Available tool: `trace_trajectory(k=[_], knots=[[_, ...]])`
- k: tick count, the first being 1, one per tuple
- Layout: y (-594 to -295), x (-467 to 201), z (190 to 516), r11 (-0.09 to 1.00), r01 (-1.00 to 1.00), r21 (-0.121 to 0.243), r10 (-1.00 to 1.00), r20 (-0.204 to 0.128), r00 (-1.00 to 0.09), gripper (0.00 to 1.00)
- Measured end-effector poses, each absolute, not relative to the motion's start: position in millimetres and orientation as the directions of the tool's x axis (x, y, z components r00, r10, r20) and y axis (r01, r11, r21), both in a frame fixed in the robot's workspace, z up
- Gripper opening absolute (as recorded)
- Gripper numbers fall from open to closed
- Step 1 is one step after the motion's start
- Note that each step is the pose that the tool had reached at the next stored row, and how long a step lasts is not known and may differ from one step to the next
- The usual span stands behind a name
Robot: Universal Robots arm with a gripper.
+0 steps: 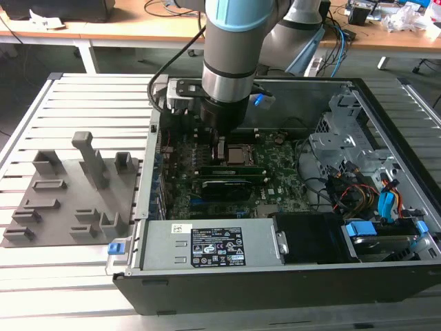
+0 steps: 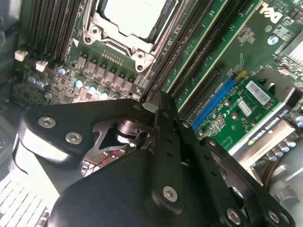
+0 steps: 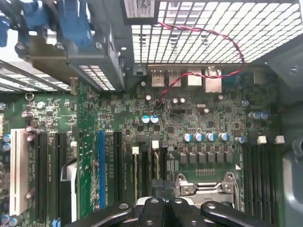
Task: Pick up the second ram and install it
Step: 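Press down the second ram until it locks into place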
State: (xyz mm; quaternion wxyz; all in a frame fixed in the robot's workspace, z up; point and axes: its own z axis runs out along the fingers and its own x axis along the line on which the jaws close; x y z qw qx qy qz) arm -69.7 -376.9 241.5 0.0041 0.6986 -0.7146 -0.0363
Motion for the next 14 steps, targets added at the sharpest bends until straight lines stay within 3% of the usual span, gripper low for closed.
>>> trace_trajectory(k=[7, 14], knots=[[-377, -78, 227, 0.021, -0.998, 0.058, -0.999, -0.044, -0.024, 0.11], [-377, -56, 235, 0.021, -0.998, 0.063, -0.999, -0.045, -0.024, 0.11]])
